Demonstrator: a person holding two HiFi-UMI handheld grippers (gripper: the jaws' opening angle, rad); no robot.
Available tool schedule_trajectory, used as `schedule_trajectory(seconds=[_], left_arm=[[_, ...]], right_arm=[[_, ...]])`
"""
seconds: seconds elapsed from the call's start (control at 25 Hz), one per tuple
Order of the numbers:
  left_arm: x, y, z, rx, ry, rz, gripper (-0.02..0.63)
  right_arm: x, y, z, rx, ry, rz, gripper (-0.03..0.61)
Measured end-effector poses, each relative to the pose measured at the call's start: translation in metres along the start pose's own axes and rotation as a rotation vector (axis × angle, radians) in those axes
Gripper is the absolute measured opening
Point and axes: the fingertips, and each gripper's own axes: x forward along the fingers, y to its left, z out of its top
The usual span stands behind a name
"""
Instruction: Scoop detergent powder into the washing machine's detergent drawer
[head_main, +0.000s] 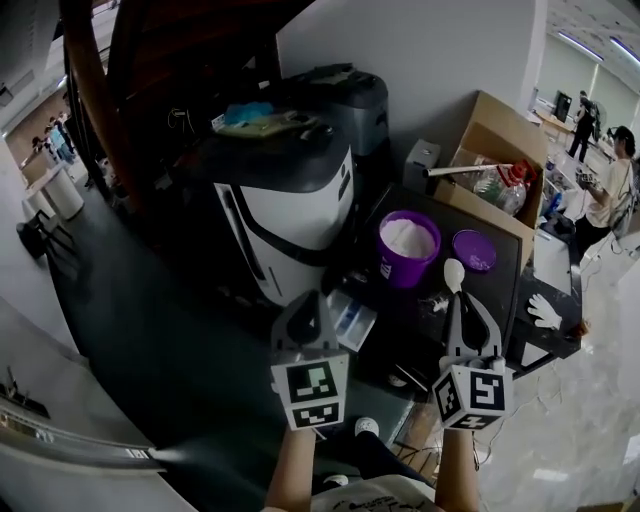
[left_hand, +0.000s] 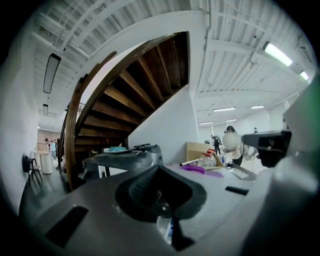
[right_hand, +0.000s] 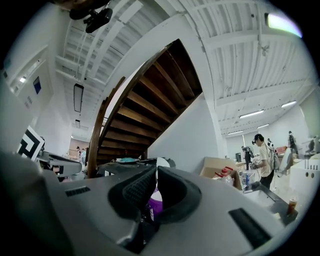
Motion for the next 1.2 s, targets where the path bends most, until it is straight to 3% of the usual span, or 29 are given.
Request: schedule_trajectory(seconds=[0.36, 0.72, 1.2], left_arm=[[0.077, -0.013, 0.005, 0.004, 0.030, 0.050, 0.002], [0.113, -0.011, -0.002, 0.001, 0.061, 0.085, 0.002], [0.164, -0.016, -0.006, 0.014, 0.084, 0.018, 0.003]], right_arm=[[0.086, -0.037, -0.013, 0.015, 0.027, 0.066, 0.020], [0.126, -0.052, -0.038, 0.027, 0.089, 0.102, 0.020], [0.166, -0.048, -0.059, 0.032, 0.162, 0.096, 0.020]])
